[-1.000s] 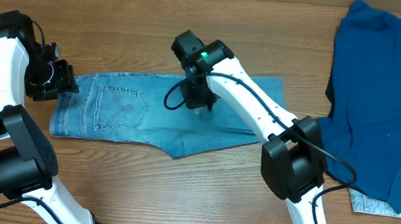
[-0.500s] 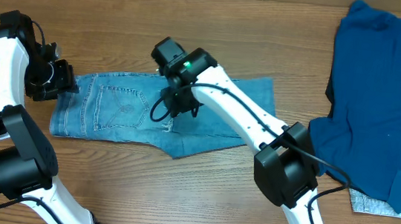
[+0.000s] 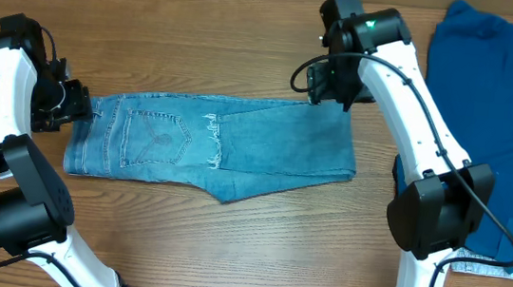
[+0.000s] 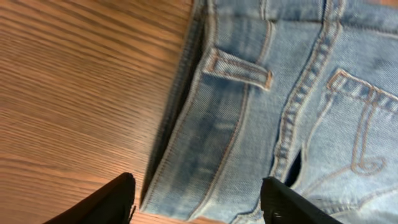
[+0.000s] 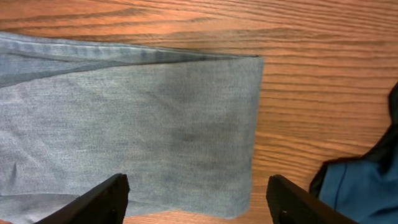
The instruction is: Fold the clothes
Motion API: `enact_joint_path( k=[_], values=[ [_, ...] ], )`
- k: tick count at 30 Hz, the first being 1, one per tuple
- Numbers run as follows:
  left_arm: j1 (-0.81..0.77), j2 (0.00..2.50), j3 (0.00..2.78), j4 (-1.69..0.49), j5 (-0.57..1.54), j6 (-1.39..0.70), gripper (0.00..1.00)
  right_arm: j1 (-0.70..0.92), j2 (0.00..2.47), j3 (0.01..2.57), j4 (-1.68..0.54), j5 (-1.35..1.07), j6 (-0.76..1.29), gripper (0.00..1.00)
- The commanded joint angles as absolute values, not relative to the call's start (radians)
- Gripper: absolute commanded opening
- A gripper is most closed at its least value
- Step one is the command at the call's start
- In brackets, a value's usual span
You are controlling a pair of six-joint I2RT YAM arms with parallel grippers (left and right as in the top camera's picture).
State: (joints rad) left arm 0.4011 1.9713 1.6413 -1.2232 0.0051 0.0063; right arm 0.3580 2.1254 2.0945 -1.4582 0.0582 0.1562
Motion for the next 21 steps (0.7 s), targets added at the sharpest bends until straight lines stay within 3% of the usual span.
enact_joint_path(
  k=[1,9,15,17,21],
  values=[
    [0.406,1.959,1.589,-1.163,-0.022,0.017,0.71,0.358,2.111,2.088,-1.454,0.02,0.155,0.74],
    [0.432,1.999,1.337,-0.924,0.067,0.035,0.78,0.359,2.111,2.088,-1.458,0.02,0.156,0.73],
    [0.434,2.105,1.287,-0.896,0.103,0.033,0.77,0.359,2.111,2.088,-1.462,0.02,0.156,0.71],
    [0.434,2.134,1.287,-0.896,0.147,0.035,0.71,0.359,2.111,2.088,-1.465,0.02,0.156,0.7],
    [0.434,2.151,1.287,-0.896,0.217,0.05,0.3,0.359,2.111,2.088,-1.465,0.02,0.156,0.69]
  ],
)
